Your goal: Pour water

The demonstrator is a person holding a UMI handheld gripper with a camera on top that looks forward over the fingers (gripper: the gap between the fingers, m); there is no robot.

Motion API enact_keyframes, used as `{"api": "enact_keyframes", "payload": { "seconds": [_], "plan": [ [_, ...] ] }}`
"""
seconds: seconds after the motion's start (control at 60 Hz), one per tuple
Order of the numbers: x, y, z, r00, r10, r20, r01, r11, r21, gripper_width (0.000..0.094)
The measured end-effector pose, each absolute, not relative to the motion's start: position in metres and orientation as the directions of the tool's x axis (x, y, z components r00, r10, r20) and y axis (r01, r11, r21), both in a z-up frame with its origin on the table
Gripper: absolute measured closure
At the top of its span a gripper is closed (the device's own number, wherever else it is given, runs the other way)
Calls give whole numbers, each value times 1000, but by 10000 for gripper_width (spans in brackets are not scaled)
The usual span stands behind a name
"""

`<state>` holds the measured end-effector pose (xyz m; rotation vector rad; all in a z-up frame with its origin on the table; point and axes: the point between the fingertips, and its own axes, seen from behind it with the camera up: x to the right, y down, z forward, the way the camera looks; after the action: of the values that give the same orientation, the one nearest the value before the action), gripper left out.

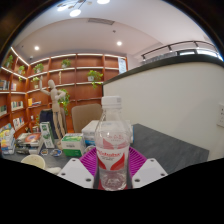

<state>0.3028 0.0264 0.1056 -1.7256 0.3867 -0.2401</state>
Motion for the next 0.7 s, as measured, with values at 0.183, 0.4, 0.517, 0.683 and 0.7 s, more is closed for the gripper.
{"api": "enact_keyframes", "payload": {
  "seconds": [0.183,0.4,0.517,0.683,0.7],
  "plan": [
    [296,21,97,923,-379,-67,-149,-191,-970,304],
    [263,-4,86,951,-304,-48,-127,-246,-961,44],
    [244,-37,92,960,-281,-6,-86,-273,-958,45],
    [208,-96,123,980,-200,26,-26,-252,-967,48],
    [206,-102,126,980,-196,31,-19,-252,-968,49]
  ]
}}
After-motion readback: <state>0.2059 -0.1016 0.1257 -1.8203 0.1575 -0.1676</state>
